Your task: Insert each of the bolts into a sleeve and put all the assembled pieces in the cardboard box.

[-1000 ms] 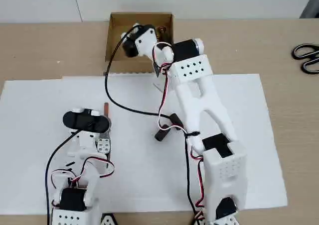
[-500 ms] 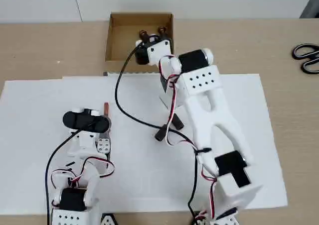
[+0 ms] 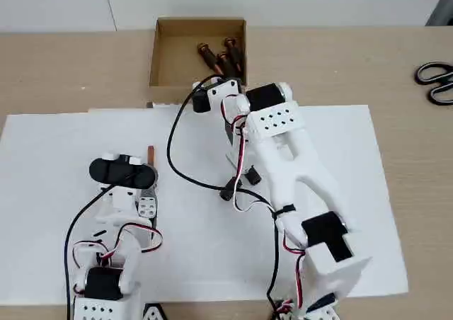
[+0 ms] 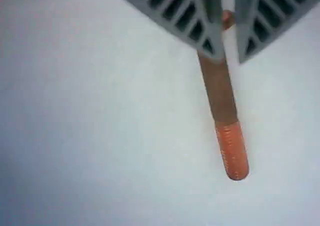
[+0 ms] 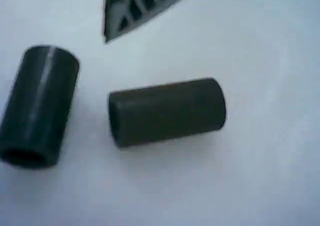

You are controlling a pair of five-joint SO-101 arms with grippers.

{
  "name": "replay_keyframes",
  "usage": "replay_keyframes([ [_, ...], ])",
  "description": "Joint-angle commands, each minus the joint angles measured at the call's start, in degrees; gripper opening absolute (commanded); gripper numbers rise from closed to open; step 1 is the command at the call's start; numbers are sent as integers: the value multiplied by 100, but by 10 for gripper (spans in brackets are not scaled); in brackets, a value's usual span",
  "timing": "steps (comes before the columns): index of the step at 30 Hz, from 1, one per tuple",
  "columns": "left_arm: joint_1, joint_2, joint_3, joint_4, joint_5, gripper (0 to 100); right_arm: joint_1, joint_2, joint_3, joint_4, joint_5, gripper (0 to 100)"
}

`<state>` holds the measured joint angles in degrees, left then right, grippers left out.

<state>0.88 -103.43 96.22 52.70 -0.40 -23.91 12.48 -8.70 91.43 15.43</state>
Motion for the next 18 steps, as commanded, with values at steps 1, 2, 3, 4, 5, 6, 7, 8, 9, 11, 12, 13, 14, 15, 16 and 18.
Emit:
replay_keyframes([
  [1, -26, -62, -22, -132, 26, 6, -31, 110, -26, -242, 123, 150],
  [2, -26, -62, -22, -132, 26, 6, -13, 171, -26, -268, 132, 150],
  [3, -26, -62, -22, -123, 26, 6, -13, 251, -26, -268, 176, 150],
  [4, -26, -62, -22, -123, 26, 6, -13, 321, -26, -295, 220, 150],
  [5, -26, -62, -22, -123, 26, 6, -13, 374, -26, -321, 229, 149],
  [6, -26, -62, -22, -123, 26, 6, -13, 426, -26, -356, 229, 149],
  [7, -26, -62, -22, -123, 26, 6, -13, 479, -26, -400, 229, 149],
  [8, -26, -62, -22, -123, 26, 6, -13, 541, -26, -435, 229, 149],
  [9, -26, -62, -22, -123, 26, 6, -13, 576, -26, -479, 229, 149],
  [11, -26, -62, -22, -123, 26, 6, -13, 664, -26, -585, 237, 148],
  [12, -26, -62, -22, -123, 26, 6, -13, 725, -26, -637, 237, 148],
  [13, -26, -62, -22, -123, 26, 6, -13, 769, -26, -673, 237, 148],
  [14, -26, -62, -22, -123, 26, 6, -13, 831, -26, -690, 246, 148],
  [15, -26, -62, -22, -123, 26, 6, -13, 901, -26, -734, 255, 148],
  [16, -26, -62, -22, -123, 26, 6, -13, 954, -26, -760, 299, 148],
  [18, -26, -62, -22, -123, 26, 6, -4, 1051, -26, -866, 352, 148],
])
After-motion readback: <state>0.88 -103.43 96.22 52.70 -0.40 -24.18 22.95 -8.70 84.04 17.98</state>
